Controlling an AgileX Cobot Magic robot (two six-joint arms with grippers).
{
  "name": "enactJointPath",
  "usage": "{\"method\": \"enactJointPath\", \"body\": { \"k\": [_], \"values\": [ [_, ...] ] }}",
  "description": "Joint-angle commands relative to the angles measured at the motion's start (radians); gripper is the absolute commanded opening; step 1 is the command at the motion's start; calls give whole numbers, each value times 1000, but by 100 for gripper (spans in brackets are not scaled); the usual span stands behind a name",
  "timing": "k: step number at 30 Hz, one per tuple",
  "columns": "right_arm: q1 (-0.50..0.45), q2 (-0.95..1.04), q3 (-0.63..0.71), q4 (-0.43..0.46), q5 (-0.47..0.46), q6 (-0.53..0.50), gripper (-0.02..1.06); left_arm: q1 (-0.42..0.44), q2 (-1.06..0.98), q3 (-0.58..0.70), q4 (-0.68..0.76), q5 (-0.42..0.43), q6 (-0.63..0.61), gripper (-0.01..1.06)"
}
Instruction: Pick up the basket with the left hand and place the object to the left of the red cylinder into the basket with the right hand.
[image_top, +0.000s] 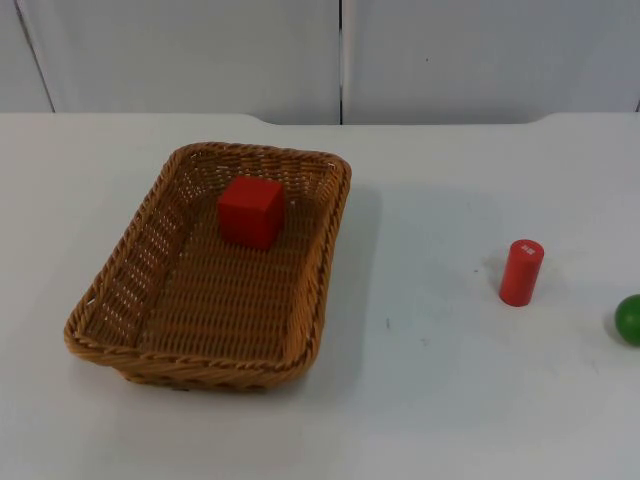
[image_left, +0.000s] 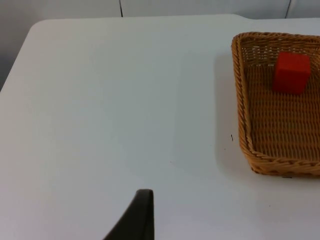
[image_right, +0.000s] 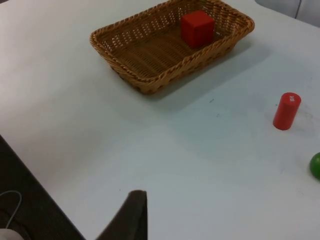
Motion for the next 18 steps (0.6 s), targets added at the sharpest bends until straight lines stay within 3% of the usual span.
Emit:
{"method": "enactJointPath", "body": {
  "k": [1,18],
  "values": [
    [-3,-3,3,-5,-1,0,105,-7,-4,6,4,3,-6,105],
    [-3,-3,3,22,-1,12,105,-7,-4,6,4,3,-6,105]
  ]
}}
